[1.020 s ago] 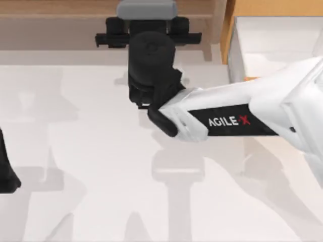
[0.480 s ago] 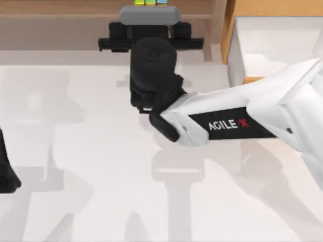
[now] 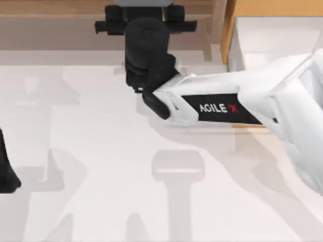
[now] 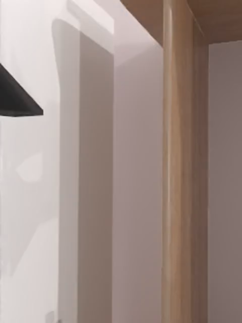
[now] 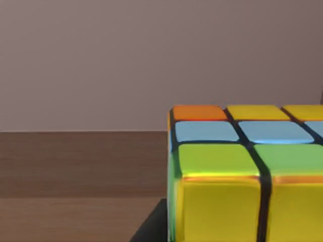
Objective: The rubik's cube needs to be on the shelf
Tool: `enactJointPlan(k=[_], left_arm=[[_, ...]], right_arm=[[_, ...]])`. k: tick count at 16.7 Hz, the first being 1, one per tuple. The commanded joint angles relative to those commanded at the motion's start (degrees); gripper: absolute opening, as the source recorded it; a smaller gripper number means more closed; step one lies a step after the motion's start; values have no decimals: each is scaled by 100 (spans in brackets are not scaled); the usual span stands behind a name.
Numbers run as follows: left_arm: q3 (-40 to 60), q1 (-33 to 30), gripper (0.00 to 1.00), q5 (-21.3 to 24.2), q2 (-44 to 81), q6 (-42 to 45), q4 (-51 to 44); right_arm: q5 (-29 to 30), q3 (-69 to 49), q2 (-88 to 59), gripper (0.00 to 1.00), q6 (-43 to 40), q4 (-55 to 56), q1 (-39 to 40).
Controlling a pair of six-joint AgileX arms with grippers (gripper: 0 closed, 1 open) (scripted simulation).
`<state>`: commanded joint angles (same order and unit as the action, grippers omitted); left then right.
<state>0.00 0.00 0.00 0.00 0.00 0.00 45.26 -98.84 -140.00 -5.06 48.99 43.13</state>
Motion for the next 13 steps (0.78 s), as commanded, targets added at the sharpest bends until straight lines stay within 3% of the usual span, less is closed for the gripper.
enactJointPlan(k=[8, 13], left_arm=[[0, 0, 100, 0, 0, 0, 0], [0, 0, 100, 0, 0, 0, 0]], right_arm=[[-391, -1584, -729, 0, 94, -808, -354], [-457, -1743, -857, 0, 89, -962, -452]])
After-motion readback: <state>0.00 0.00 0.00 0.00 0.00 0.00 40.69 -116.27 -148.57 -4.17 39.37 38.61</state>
